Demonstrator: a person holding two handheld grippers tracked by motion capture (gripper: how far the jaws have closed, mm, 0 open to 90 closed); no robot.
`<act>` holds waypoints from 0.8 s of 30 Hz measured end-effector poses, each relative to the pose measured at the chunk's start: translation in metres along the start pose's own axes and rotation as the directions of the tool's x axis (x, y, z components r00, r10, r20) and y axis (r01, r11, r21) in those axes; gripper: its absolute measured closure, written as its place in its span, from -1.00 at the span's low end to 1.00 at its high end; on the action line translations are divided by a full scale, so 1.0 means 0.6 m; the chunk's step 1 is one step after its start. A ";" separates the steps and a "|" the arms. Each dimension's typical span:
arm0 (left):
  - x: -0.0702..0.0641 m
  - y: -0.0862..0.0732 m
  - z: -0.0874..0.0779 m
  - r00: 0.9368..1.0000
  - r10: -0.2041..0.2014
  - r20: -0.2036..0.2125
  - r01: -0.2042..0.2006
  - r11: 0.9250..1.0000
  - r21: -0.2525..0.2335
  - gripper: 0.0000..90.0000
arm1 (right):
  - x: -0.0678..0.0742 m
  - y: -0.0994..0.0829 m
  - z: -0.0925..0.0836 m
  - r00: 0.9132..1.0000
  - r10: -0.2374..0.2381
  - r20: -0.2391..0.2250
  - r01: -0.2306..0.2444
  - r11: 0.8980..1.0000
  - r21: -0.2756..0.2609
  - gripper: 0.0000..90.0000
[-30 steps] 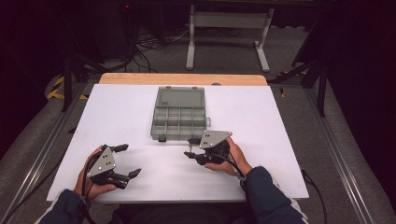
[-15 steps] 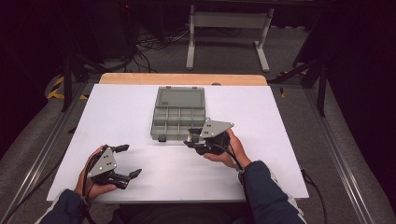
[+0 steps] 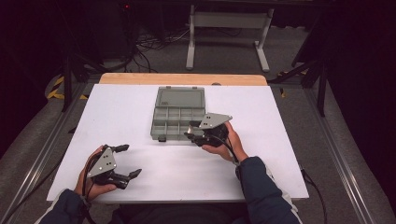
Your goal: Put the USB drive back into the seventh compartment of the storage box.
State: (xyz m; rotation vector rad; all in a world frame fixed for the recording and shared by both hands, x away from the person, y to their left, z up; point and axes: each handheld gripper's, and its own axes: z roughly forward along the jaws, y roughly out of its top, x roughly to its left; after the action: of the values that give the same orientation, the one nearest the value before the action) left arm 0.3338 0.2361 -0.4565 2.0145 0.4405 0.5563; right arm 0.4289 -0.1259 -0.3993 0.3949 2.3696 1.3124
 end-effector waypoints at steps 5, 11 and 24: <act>0.000 0.000 0.000 1.000 -0.002 0.002 0.002 1.000 0.001 -0.83 | -0.005 -0.001 0.008 1.000 0.011 0.004 -0.011 1.000 0.003 0.21; 0.000 0.000 0.000 1.000 0.001 0.004 -0.001 1.000 0.002 -0.83 | -0.011 0.002 0.020 1.000 0.024 0.014 -0.024 1.000 0.000 0.20; 0.000 0.000 0.001 1.000 -0.003 0.008 0.003 1.000 0.003 -0.83 | -0.024 -0.004 0.038 0.998 0.054 0.037 -0.055 0.998 0.018 0.20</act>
State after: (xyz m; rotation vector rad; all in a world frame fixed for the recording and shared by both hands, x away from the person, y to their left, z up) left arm 0.3339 0.2359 -0.4567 2.0180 0.4397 0.5464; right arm 0.4521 -0.1164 -0.4091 0.4881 2.3580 1.2962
